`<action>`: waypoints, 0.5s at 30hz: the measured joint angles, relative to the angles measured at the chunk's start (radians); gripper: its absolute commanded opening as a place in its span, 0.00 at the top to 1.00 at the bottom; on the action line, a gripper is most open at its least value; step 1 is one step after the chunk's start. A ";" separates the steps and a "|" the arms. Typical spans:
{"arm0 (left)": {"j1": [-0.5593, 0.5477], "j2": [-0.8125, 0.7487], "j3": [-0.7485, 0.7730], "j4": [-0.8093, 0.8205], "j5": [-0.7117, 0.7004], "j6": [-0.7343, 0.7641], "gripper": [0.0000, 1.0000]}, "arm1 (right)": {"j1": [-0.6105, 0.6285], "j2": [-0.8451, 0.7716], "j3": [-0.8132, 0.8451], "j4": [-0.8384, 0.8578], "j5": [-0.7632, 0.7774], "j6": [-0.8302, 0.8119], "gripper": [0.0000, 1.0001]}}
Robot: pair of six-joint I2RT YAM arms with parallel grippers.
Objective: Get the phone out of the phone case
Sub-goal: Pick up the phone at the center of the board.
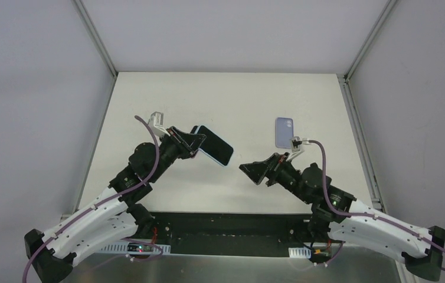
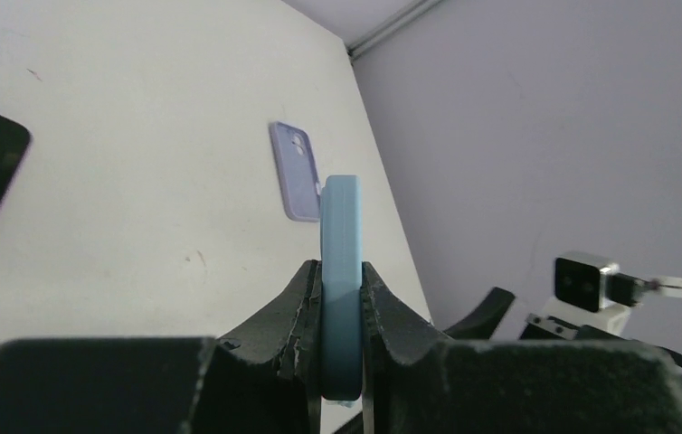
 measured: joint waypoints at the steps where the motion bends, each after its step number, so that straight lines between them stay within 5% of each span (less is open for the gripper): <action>1: 0.006 0.011 0.000 0.006 0.016 -0.026 1.00 | -0.018 0.003 -0.016 0.023 -0.043 0.023 0.04; 10: 0.010 0.031 -0.001 0.146 0.097 -0.217 1.00 | -0.056 0.079 -0.116 0.259 -0.240 0.132 0.08; 15: 0.010 0.041 -0.002 0.195 0.101 -0.288 1.00 | -0.072 0.116 -0.147 0.400 -0.283 0.168 0.22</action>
